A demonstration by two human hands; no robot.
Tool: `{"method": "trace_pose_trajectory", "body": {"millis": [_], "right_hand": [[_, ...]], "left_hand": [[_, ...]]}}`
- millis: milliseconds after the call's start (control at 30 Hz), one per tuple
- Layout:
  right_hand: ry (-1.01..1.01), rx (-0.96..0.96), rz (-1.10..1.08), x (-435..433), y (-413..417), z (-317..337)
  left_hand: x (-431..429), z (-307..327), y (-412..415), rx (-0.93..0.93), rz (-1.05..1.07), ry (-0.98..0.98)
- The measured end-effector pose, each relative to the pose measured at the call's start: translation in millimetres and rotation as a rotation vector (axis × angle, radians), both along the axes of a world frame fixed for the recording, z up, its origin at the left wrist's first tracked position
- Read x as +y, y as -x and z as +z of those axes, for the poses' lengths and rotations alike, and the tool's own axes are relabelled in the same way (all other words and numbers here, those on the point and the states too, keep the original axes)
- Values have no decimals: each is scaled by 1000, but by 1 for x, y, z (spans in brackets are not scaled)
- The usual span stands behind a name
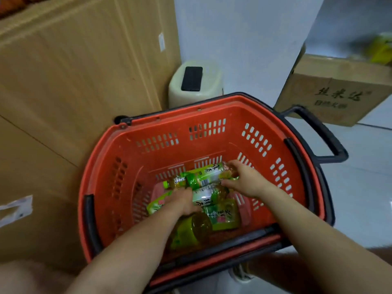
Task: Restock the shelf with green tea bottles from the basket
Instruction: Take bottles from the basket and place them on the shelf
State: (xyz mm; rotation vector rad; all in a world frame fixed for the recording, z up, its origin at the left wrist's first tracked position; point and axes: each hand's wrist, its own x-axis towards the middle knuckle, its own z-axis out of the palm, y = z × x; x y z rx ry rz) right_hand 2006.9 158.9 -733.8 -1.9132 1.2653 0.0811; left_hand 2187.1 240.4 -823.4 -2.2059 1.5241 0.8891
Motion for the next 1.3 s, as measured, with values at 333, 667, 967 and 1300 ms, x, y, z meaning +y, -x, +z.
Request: {"method": "trace_pose_trajectory", "body": {"millis": [333,667,967,1300], "right_hand": [[-216,47,-187,-5,0,1],[-310,-518,-545,-33,-16,-7],[6,-217,-499,-50,-2,-24],[-2,-445,-508,-42,-12,-2]], "left_hand": [[-12,7,-2,-78,-204,108],[-53,36,2,759,201,353],[-88,-46,1,18,-47,69],[-31,65,-17,130,278,336]]}}
